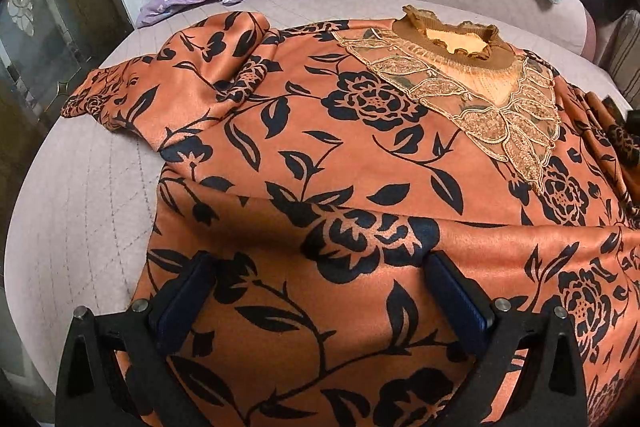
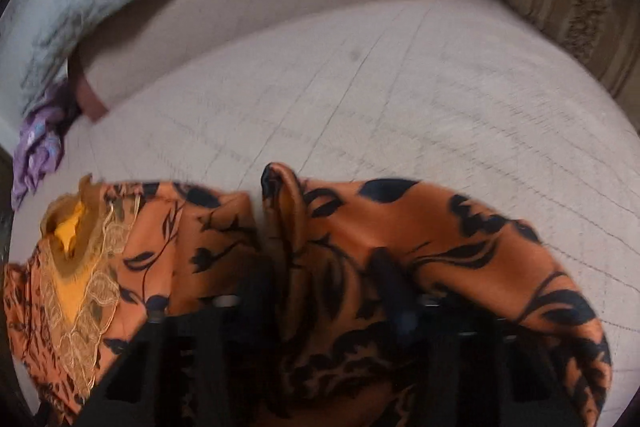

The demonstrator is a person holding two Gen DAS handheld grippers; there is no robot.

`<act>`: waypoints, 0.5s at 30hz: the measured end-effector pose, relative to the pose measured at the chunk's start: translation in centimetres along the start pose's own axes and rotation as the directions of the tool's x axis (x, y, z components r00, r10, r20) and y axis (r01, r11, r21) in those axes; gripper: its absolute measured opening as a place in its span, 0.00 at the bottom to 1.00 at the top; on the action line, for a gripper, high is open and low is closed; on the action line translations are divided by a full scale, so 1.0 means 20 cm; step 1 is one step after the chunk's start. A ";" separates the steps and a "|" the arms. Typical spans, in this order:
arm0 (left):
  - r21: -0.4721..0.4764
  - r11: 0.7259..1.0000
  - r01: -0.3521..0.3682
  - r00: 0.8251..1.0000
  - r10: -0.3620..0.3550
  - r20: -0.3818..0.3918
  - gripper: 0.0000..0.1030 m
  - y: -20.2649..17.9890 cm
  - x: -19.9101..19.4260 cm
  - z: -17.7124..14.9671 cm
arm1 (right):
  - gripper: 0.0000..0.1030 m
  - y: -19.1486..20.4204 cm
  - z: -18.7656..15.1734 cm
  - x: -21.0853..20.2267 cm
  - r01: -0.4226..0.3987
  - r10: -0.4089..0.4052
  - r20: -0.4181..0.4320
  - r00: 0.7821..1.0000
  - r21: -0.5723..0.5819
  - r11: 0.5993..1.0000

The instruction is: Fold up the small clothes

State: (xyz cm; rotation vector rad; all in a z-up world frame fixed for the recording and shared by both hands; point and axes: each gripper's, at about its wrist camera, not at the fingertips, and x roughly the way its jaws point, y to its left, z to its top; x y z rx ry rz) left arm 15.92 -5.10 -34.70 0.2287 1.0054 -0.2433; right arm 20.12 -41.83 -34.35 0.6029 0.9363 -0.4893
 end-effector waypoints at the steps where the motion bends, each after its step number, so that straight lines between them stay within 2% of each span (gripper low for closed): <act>1: 0.001 1.000 0.001 1.000 -0.001 -0.007 1.00 0.00 0.01 0.02 | 0.15 -0.04 -0.01 -0.03 -0.043 0.043 0.002 0.999 0.040 0.998; 2: 0.002 1.000 0.006 1.000 -0.006 -0.010 1.00 0.00 0.01 0.02 | 0.09 -0.08 -0.01 -0.06 -0.081 0.080 0.007 0.997 0.074 0.994; 5: 0.004 0.999 0.044 0.999 -0.044 0.009 1.00 0.00 -0.02 0.06 | 0.07 -0.14 -0.03 -0.22 -0.151 0.144 0.058 0.988 0.130 0.980; 8: -0.011 0.999 0.038 0.996 -0.037 0.085 1.00 0.04 -0.11 0.09 | 0.07 -0.12 -0.06 -0.43 -0.286 0.271 0.119 0.955 0.136 0.948; 9: -0.027 0.999 0.025 0.993 -0.021 0.115 1.00 0.07 -0.14 0.10 | 0.07 -0.09 -0.06 -0.50 -0.339 0.322 0.133 0.938 0.135 0.931; 11: -0.060 0.998 0.004 0.990 0.004 0.139 1.00 0.14 -0.17 0.11 | 0.07 0.01 -0.08 -0.63 -0.462 0.443 0.149 0.884 0.132 0.877; 12: -0.085 0.996 -0.006 0.990 0.018 0.143 1.00 0.18 -0.18 0.12 | 0.07 0.10 -0.10 -0.69 -0.534 0.515 0.155 0.843 0.122 0.837; 14: -0.133 0.991 -0.019 0.988 0.038 0.146 1.00 0.25 -0.18 0.13 | 0.07 0.25 -0.13 -0.77 -0.627 0.611 0.155 0.776 0.094 0.773; 15: -0.161 0.987 -0.024 0.987 0.048 0.150 1.00 0.28 -0.19 0.12 | 0.07 0.36 -0.15 -0.81 -0.678 0.664 0.148 0.733 0.080 0.731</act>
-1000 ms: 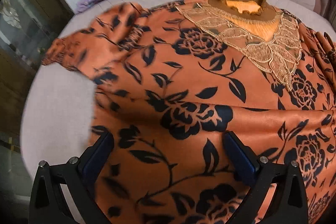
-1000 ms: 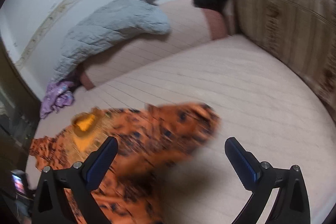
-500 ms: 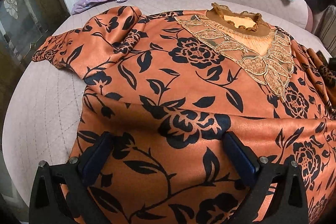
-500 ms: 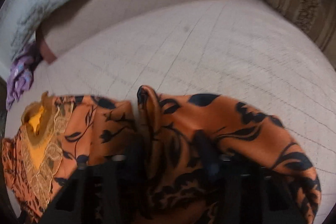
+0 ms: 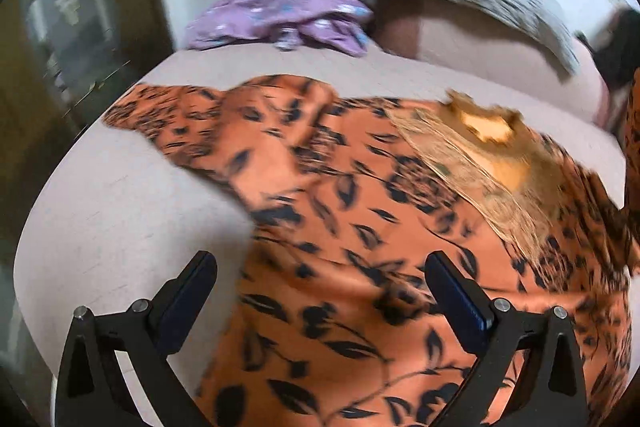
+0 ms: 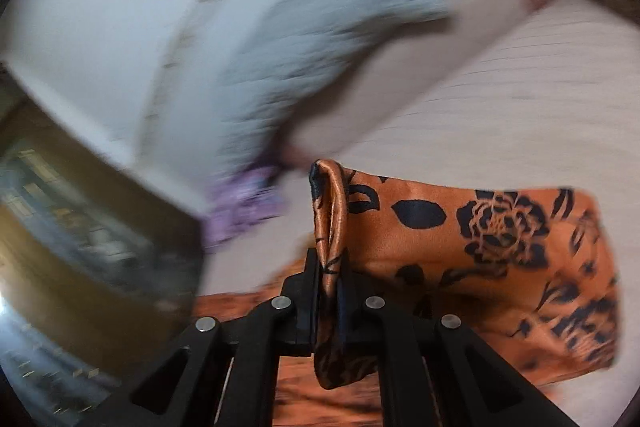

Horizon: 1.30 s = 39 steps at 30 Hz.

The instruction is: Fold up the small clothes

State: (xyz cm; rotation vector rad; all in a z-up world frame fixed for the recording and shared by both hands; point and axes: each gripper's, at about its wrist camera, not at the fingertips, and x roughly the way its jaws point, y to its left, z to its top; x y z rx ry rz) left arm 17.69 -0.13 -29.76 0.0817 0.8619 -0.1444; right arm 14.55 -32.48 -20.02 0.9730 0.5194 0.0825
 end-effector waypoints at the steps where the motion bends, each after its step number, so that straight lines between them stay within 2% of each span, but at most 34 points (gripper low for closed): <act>1: -0.026 1.000 -0.011 1.000 0.011 0.006 1.00 0.04 0.00 0.01 | 0.07 0.08 -0.03 0.04 -0.057 0.057 -0.015 0.998 0.004 0.998; 3: -0.066 0.997 -0.034 0.999 0.035 0.015 1.00 0.10 0.00 0.02 | 0.07 0.21 -0.08 0.16 -0.158 0.159 -0.044 0.986 0.018 0.987; 6: -0.137 0.987 -0.085 0.995 0.091 0.033 1.00 0.19 0.00 0.05 | 0.07 0.39 -0.19 0.40 -0.244 0.245 -0.103 0.964 0.029 0.969; 9: -0.184 0.973 -0.140 0.987 0.153 0.058 1.00 0.26 -0.01 0.08 | 0.11 0.49 -0.30 0.61 -0.281 0.287 -0.148 0.946 0.063 0.958; 11: -0.207 0.964 -0.165 0.981 0.182 0.066 1.00 0.28 -0.01 0.10 | 0.21 0.53 -0.36 0.73 -0.265 0.277 -0.175 0.945 0.090 0.960; 12: -0.217 0.960 -0.174 0.979 0.194 0.070 1.00 0.29 -0.01 0.10 | 0.49 0.54 -0.39 0.78 -0.253 0.269 -0.186 0.945 0.105 0.962; 13: -0.222 0.958 -0.184 0.976 0.204 0.073 1.00 0.30 -0.01 0.10 | 0.88 0.55 -0.41 0.84 -0.230 0.252 -0.194 0.948 0.129 0.965; 14: -0.223 0.956 -0.192 0.975 0.212 0.072 1.00 0.30 0.00 0.10 | 0.95 0.55 -0.43 0.87 -0.213 0.241 -0.192 0.951 0.155 0.965; 15: -0.222 0.955 -0.195 0.974 0.215 0.069 1.00 0.30 0.00 0.11 | 0.95 0.55 -0.44 0.88 -0.232 0.263 -0.175 0.949 0.183 0.956; 17: -0.223 0.954 -0.202 0.973 0.221 0.063 1.00 0.30 0.01 0.11 | 0.95 0.55 -0.45 0.90 -0.257 0.287 -0.194 0.938 0.168 0.952; 20: -0.242 0.947 -0.209 0.972 0.228 0.051 1.00 0.32 0.02 0.11 | 0.94 0.53 -0.41 0.82 -0.231 0.239 -0.195 0.951 0.061 0.971; 23: -0.272 0.934 -0.230 0.968 0.248 0.030 1.00 0.35 0.04 0.11 | 0.90 0.42 -0.31 0.69 -0.125 0.116 -0.182 0.976 -0.035 0.992; 25: -0.275 0.933 -0.232 0.969 0.245 0.014 1.00 0.36 0.07 0.11 | 0.76 0.28 -0.32 0.62 -0.033 0.017 -0.201 0.979 -0.078 0.996; 28: -0.246 0.938 -0.244 0.967 0.253 0.004 1.00 0.32 0.10 0.11 | 0.64 0.09 -0.36 0.55 0.092 -0.120 -0.229 0.966 -0.129 0.987; 30: -0.218 0.944 -0.246 0.968 0.252 -0.002 1.00 0.28 0.12 0.11 | 0.64 -0.04 -0.39 0.51 0.172 -0.205 -0.219 0.954 -0.159 0.972; 33: -0.170 0.952 -0.256 0.967 0.255 -0.029 1.00 0.24 0.19 0.12 | 0.64 -0.20 -0.41 0.46 0.248 -0.280 -0.208 0.937 -0.168 0.954; 35: -0.129 0.955 -0.266 0.963 0.258 -0.074 1.00 0.20 0.27 0.11 | 0.63 -0.32 -0.43 0.47 0.321 -0.353 -0.233 0.906 -0.165 0.932; 36: -0.113 0.956 -0.270 0.961 0.260 -0.095 1.00 0.19 0.30 0.11 | 0.58 -0.38 -0.43 0.47 0.323 -0.353 -0.249 0.902 -0.155 0.934; 38: -0.093 0.956 -0.277 0.954 0.262 -0.147 1.00 0.18 0.38 0.10 | 0.56 -0.38 -0.41 0.44 0.309 -0.339 -0.238 0.910 -0.156 0.938; 39: -0.105 0.958 -0.268 0.956 0.251 -0.152 1.00 0.19 0.39 0.11 | 0.56 -0.37 -0.41 0.44 0.308 -0.340 -0.237 0.910 -0.161 0.938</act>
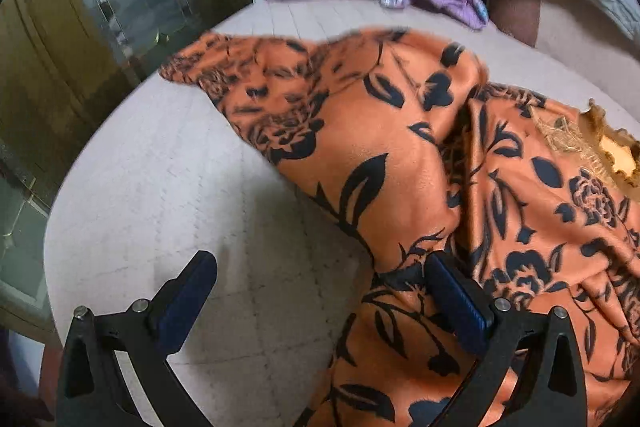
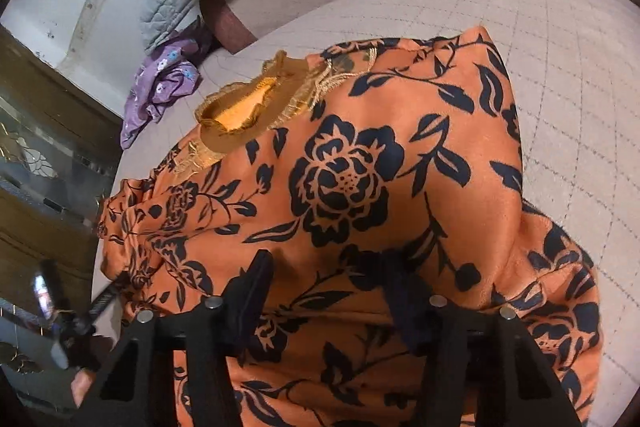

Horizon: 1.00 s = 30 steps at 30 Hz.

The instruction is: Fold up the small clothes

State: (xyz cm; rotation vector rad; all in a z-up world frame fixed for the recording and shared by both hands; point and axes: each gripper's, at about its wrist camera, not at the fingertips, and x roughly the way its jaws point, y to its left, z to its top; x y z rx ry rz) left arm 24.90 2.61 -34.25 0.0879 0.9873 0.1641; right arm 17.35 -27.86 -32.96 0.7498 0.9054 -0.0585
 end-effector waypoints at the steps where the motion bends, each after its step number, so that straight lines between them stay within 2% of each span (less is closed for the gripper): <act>1: -0.026 1.000 0.017 1.000 -0.017 -0.005 1.00 0.02 0.01 0.02 | 0.56 0.01 0.00 -0.02 -0.010 0.010 0.014 1.000 -0.007 1.000; 5: -0.096 0.994 0.045 0.999 -0.045 -0.005 1.00 0.11 -0.01 0.08 | 0.58 0.07 -0.01 -0.10 -0.075 0.081 0.082 0.993 -0.067 0.995; 7: -0.170 0.979 0.115 0.993 -0.119 -0.014 1.00 0.21 -0.02 0.11 | 0.58 0.09 -0.01 -0.06 -0.065 0.069 0.049 0.996 -0.079 0.995; 8: -0.199 0.972 0.128 0.991 -0.133 -0.008 1.00 0.25 -0.03 0.12 | 0.58 0.09 -0.01 -0.02 -0.056 0.058 0.018 0.998 -0.074 0.996; 9: -0.232 0.963 0.135 0.990 -0.139 -0.001 1.00 0.30 -0.03 0.14 | 0.58 0.07 -0.01 0.03 -0.050 0.048 -0.027 0.998 -0.054 0.997; 12: -0.295 0.941 0.164 0.985 -0.172 -0.001 1.00 0.44 -0.01 0.21 | 0.60 0.05 0.01 0.05 -0.074 0.074 -0.033 0.997 -0.027 0.997; 14: -0.350 0.925 0.150 0.986 -0.164 -0.010 1.00 0.55 0.05 0.31 | 0.59 0.05 0.03 0.06 -0.092 0.091 -0.055 0.994 -0.008 0.996; 17: -0.468 0.865 0.183 0.970 -0.237 -0.059 1.00 0.71 0.19 0.45 | 0.59 0.03 0.06 0.07 -0.108 0.111 -0.067 0.992 0.047 0.993; 21: -0.586 0.793 0.169 0.967 -0.249 -0.058 0.99 0.87 0.35 0.64 | 0.59 0.02 0.07 0.09 -0.123 0.128 -0.080 0.989 0.065 0.990; 22: -0.597 0.782 0.179 0.963 -0.263 -0.056 0.99 0.88 0.37 0.67 | 0.59 0.02 0.07 0.09 -0.128 0.134 -0.082 0.988 0.074 0.989; 23: -0.609 0.770 0.193 0.952 -0.298 -0.074 0.98 0.89 0.43 0.70 | 0.59 0.01 0.07 0.09 -0.135 0.142 -0.083 0.986 0.084 0.987; 24: -0.620 0.760 0.195 0.940 -0.325 -0.103 0.95 0.89 0.50 0.73 | 0.59 0.00 0.07 0.09 -0.142 0.150 -0.084 0.985 0.097 0.985; 25: -0.632 0.750 0.198 0.931 -0.346 -0.119 0.85 0.88 0.55 0.74 | 0.59 0.00 0.08 0.09 -0.145 0.154 -0.086 0.984 0.102 0.984; 26: -0.630 0.752 0.195 0.928 -0.350 -0.131 0.79 0.86 0.59 0.74 | 0.59 0.00 0.08 0.09 -0.146 0.155 -0.087 0.984 0.104 0.984; 28: -0.585 0.795 0.161 0.952 -0.281 -0.120 0.78 0.81 0.60 0.76 | 0.59 -0.01 0.09 0.08 -0.143 0.152 -0.082 0.985 0.102 0.984; 30: -0.514 0.845 0.150 0.969 -0.230 -0.095 0.56 0.74 0.60 0.80 | 0.59 -0.01 0.10 0.08 -0.139 0.147 -0.076 0.986 0.101 0.985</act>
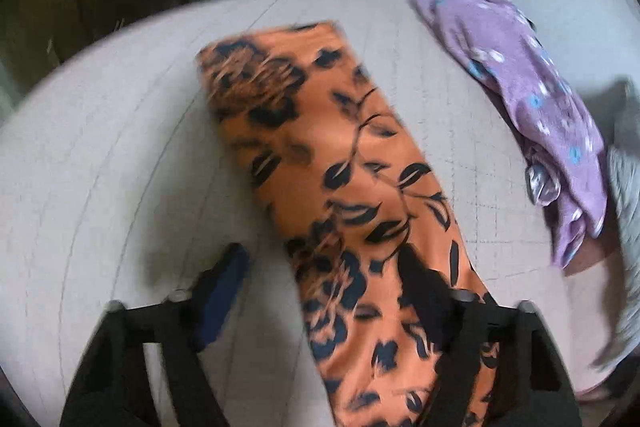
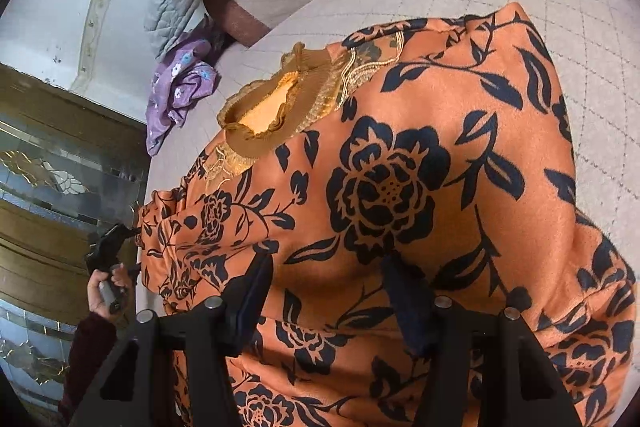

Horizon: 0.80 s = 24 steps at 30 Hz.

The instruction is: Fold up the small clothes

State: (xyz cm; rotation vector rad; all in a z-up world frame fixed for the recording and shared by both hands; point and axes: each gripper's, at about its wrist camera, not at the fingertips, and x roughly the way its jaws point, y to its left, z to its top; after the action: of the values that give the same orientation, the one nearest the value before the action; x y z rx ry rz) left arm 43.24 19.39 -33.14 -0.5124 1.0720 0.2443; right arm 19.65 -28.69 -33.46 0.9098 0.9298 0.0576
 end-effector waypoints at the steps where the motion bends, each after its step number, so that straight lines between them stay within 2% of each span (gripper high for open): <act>1: 0.047 0.999 -0.013 1.000 0.013 0.002 0.34 -0.04 0.01 0.00 | 0.59 0.00 0.00 0.00 0.001 -0.001 0.004 1.000 0.000 1.000; 2: 0.086 0.996 -0.027 1.000 0.028 -0.003 0.16 -0.07 0.02 -0.01 | 0.59 0.00 0.01 0.00 0.003 -0.003 0.007 1.000 0.000 1.000; 3: 0.101 0.994 -0.031 0.999 0.031 -0.005 0.09 -0.08 0.03 -0.01 | 0.59 -0.01 0.01 0.00 0.008 -0.008 0.010 1.000 -0.002 1.000; 4: 0.116 0.993 -0.016 1.000 0.017 -0.007 0.07 -0.09 0.02 -0.01 | 0.59 -0.01 0.01 -0.01 0.014 -0.014 0.013 1.000 -0.004 1.000; 7: 0.134 0.991 0.025 0.998 -0.032 0.049 0.06 -0.11 -0.07 -0.02 | 0.59 -0.01 0.02 -0.01 0.024 -0.024 0.029 0.999 -0.006 1.000; 9: 0.192 0.980 0.046 0.995 -0.062 0.079 0.06 -0.16 -0.18 -0.03 | 0.59 -0.01 0.03 -0.02 0.026 -0.026 0.039 0.999 -0.004 1.000; 11: 0.256 0.965 0.056 0.992 -0.083 0.096 0.06 -0.23 -0.28 -0.06 | 0.59 -0.01 0.04 -0.04 0.026 -0.026 0.051 0.998 -0.003 1.000; 14: 0.373 0.924 0.088 0.983 -0.141 0.118 0.06 -0.37 -0.48 -0.17 | 0.60 -0.02 0.05 -0.09 0.027 -0.027 0.080 0.996 -0.007 1.000; 16: 0.455 0.886 0.086 0.980 -0.158 0.122 0.06 -0.49 -0.60 -0.26 | 0.59 -0.04 0.06 -0.14 0.029 -0.029 0.108 0.994 -0.003 1.000; 18: 0.542 0.835 0.094 0.976 -0.184 0.114 0.06 -0.61 -0.71 -0.40 | 0.60 -0.05 0.06 -0.18 0.025 -0.026 0.129 0.991 0.008 1.000; 21: 0.673 0.729 0.128 0.966 -0.246 0.082 0.06 -0.81 -0.87 -0.71 | 0.60 -0.10 0.08 -0.26 0.016 -0.021 0.166 0.986 0.032 0.999; 24: 0.740 0.645 0.190 0.955 -0.296 0.013 0.06 -0.99 -0.93 -0.96 | 0.60 -0.14 0.08 -0.33 0.011 -0.020 0.194 0.981 0.047 0.999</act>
State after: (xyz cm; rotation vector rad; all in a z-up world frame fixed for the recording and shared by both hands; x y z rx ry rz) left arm 28.19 -6.38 -18.34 0.1047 0.8617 -0.3983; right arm 15.75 -34.28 -30.61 0.9331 0.7582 -0.0656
